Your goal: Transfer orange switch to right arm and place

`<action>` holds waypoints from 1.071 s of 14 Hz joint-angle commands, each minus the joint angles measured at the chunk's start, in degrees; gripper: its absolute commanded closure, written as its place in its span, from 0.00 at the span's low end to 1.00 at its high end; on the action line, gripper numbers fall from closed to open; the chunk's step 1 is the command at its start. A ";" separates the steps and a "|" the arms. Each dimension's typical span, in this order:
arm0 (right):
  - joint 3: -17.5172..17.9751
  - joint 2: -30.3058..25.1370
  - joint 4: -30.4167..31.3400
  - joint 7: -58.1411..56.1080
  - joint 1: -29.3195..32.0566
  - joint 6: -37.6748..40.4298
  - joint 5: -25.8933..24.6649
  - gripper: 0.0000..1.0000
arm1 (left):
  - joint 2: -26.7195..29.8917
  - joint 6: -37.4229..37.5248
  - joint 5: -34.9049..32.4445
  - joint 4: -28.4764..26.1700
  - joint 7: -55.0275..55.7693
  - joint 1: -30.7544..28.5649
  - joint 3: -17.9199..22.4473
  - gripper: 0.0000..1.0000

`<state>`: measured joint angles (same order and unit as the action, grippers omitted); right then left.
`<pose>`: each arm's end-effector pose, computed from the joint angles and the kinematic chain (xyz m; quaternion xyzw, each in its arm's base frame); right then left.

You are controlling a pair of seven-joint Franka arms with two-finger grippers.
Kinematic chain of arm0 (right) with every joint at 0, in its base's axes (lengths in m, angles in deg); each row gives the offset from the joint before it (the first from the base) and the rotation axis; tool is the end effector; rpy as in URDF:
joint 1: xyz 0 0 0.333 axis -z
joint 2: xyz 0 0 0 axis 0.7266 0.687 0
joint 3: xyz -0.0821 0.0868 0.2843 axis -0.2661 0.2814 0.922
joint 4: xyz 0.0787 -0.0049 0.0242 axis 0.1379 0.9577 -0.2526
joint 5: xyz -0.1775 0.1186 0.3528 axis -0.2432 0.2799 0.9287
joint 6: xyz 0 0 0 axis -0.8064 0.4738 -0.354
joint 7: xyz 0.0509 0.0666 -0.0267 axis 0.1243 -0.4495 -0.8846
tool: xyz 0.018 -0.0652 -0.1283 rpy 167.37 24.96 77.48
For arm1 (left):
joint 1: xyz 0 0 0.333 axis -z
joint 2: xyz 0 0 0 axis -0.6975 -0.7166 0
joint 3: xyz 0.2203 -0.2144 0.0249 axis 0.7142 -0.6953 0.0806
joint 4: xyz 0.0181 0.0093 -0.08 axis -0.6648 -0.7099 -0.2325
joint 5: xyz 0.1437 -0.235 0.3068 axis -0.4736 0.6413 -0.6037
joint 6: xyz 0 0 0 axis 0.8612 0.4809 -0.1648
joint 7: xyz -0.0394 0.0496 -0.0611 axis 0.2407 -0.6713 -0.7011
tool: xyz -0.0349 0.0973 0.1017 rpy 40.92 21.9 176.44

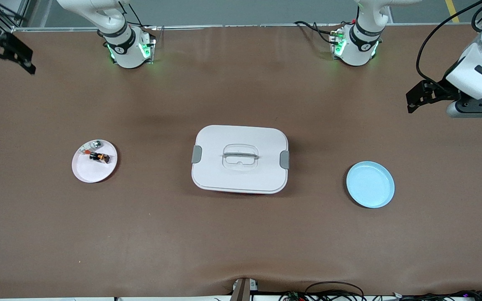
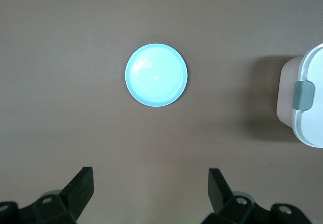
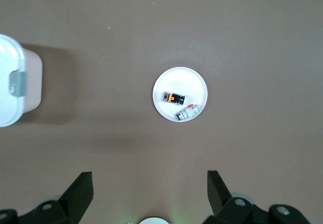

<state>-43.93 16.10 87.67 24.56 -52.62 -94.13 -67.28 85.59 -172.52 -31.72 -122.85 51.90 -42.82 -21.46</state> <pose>0.5223 0.0157 0.6388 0.9996 0.0181 -0.0028 0.0216 0.5665 -0.0864 0.5870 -0.9994 0.0221 -0.0074 0.0242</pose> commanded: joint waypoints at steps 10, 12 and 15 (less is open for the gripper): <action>1.12 5.11 -0.88 -0.16 9.44 -4.42 4.54 0.00 | 0.67 0.28 0.81 -0.33 -1.09 -0.18 -0.03 0.00; 1.56 5.37 -0.88 -0.43 10.06 -4.33 4.81 0.00 | 0.67 0.28 0.81 -0.24 -1.09 -0.26 0.06 0.00; 5.93 5.55 -0.80 -0.25 13.29 -4.24 4.81 0.00 | 0.58 0.37 0.81 0.29 -1.09 -0.44 0.06 0.00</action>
<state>-42.05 21.28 87.27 24.47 -43.04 -98.48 -63.39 85.59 -172.52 -31.72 -122.81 51.90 -42.88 -21.44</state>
